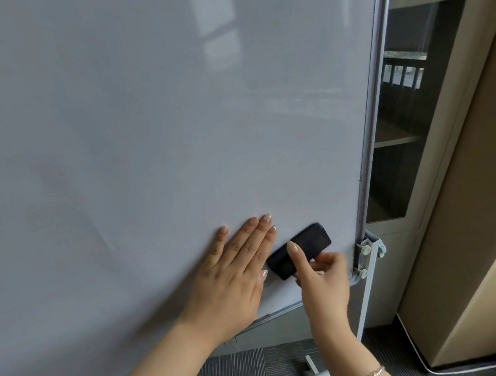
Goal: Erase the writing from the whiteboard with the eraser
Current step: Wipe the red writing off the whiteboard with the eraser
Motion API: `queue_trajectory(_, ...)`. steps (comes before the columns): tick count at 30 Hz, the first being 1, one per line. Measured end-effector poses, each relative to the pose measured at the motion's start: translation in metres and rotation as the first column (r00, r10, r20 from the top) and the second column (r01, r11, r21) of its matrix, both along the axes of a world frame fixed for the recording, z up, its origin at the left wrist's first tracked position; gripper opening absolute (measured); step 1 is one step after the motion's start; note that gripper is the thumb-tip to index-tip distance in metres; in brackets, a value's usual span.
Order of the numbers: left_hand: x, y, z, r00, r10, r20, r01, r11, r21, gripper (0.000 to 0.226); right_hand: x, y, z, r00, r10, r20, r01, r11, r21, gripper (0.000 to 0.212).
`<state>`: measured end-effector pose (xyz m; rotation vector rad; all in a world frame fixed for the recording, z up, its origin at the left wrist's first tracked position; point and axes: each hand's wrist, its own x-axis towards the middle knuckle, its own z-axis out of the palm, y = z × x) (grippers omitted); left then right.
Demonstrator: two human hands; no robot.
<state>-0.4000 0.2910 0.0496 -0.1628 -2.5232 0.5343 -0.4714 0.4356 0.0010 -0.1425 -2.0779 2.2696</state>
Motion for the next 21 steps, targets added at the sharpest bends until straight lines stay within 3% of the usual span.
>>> queue_trajectory(3,0.002,-0.002,0.002,0.999,-0.033,0.005,0.033,0.999,0.035,0.065,0.005,-0.008,0.031,0.99,0.038,-0.136,-0.028,0.997,0.076,0.051)
queue_trajectory(6,0.004,-0.004,0.003,0.999,-0.05,0.017,0.048,0.997,0.064,0.065,0.008,-0.007,0.034,0.986,0.064,-0.152,-0.045,0.991,0.126,0.053)
queue_trajectory(9,0.004,-0.003,0.003,0.998,-0.054,0.031,0.051,0.995,0.082,0.066,0.006,-0.001,0.008,0.997,0.046,-0.055,-0.04,0.994,0.104,0.053)
queue_trajectory(13,0.006,-0.003,0.005,0.998,-0.051,0.031,0.048,0.995,0.093,0.066,0.007,0.006,-0.027,0.987,0.021,0.157,-0.014,0.999,-0.047,0.058)
queue_trajectory(15,0.008,-0.004,0.005,0.998,-0.049,0.041,0.045,0.995,0.092,0.067,0.009,0.008,-0.034,0.981,0.013,0.193,0.004,0.996,-0.088,0.058)
queue_trajectory(18,0.01,-0.003,0.005,0.997,-0.052,0.049,0.047,0.994,0.102,0.067,0.013,0.008,-0.03,0.992,0.008,0.128,0.003,0.996,-0.089,0.058)
queue_trajectory(21,0.012,-0.001,0.006,0.996,-0.076,0.041,0.071,0.99,0.122,0.067,0.017,0.008,-0.006,0.998,0.049,-0.041,-0.05,0.999,-0.02,0.044)
